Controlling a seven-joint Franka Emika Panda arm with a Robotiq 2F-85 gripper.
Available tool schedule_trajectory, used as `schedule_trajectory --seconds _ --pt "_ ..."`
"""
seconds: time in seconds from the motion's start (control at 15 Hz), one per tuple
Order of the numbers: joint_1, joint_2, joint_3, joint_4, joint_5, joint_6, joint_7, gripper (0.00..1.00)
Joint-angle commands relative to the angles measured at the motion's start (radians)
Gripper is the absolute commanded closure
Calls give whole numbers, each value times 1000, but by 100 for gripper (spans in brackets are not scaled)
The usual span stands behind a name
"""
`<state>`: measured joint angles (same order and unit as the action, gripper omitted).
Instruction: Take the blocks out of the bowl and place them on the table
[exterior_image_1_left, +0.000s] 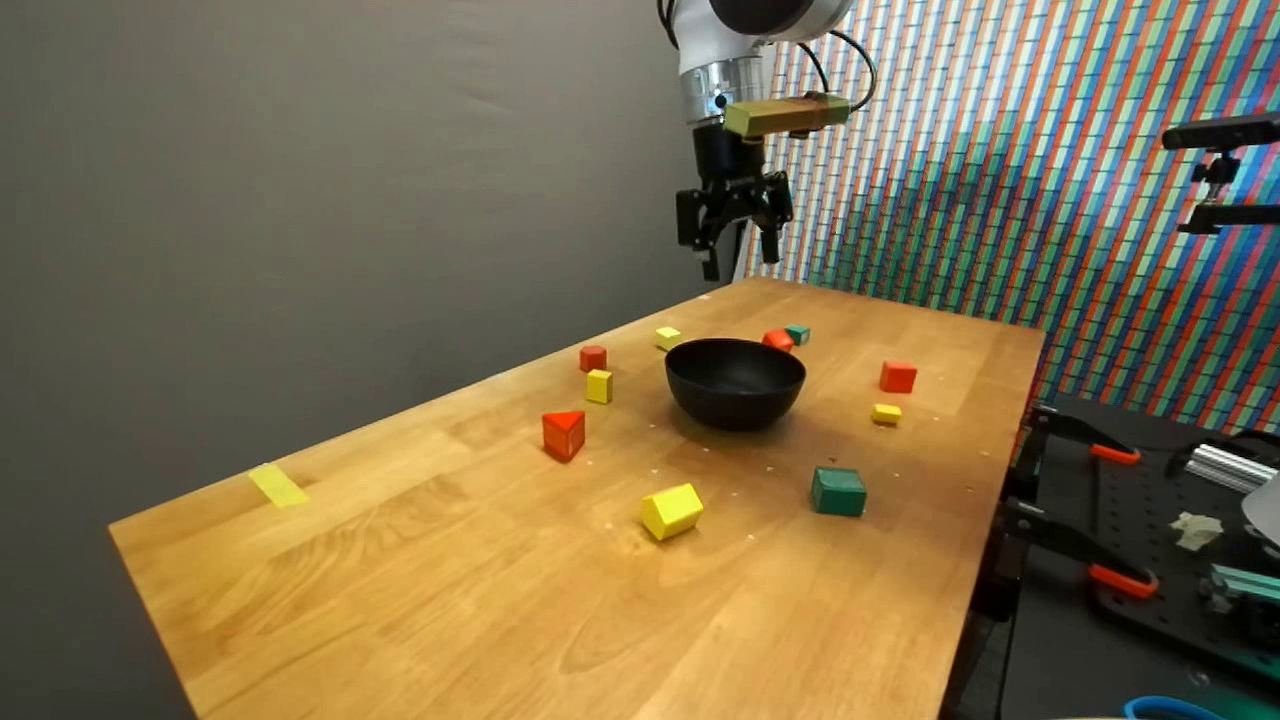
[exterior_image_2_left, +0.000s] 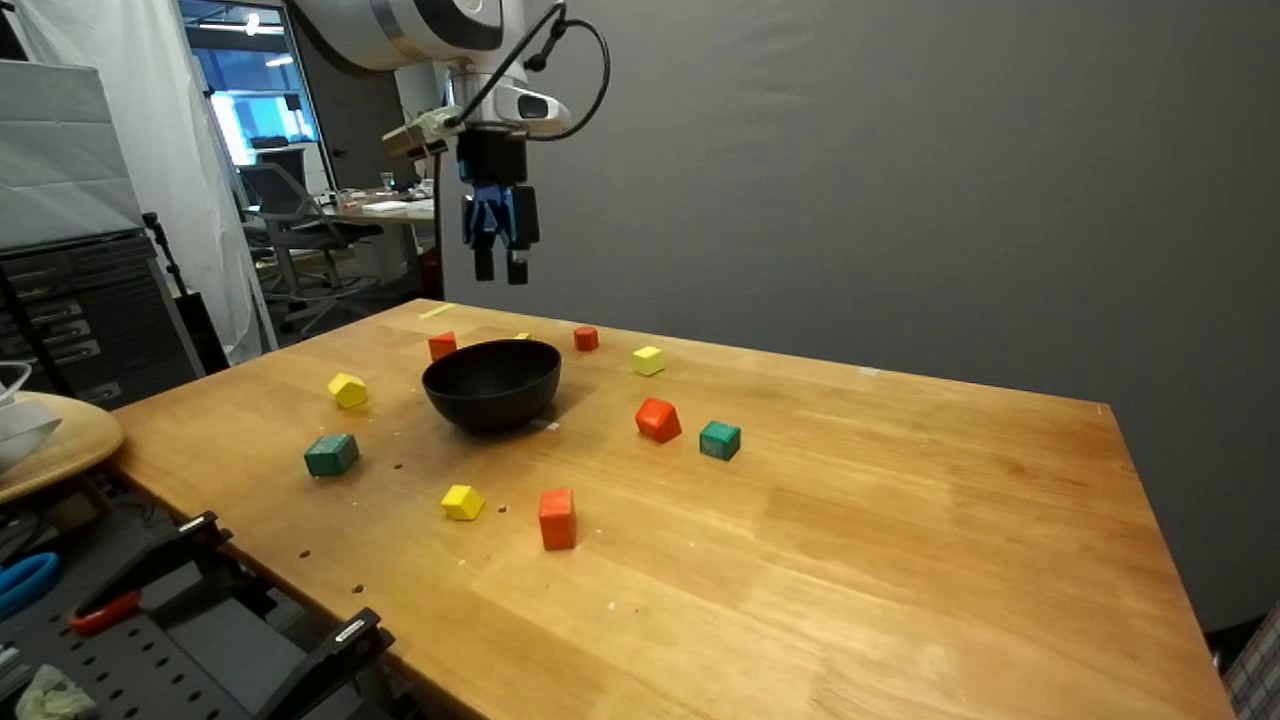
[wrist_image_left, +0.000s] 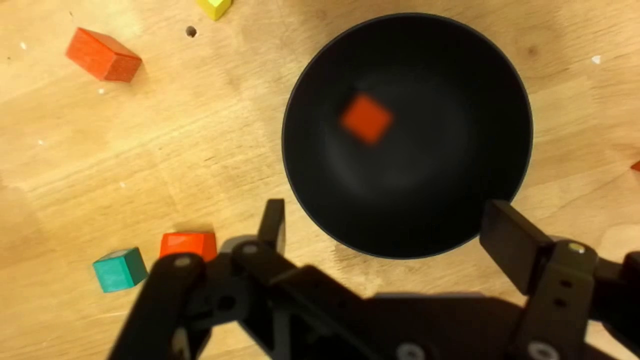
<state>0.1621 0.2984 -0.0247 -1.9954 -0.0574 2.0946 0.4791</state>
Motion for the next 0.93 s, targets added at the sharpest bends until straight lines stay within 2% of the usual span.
schedule_trajectory --seconds 0.0,0.33,0.53,0.87 --pt "-18 61 17 24 -8 18 -65 0" --pt "-32 146 29 39 16 39 -178 0" --pt "-50 187 50 72 23 -16 -313 0" --pt "-69 214 74 73 33 -77 -439 0"
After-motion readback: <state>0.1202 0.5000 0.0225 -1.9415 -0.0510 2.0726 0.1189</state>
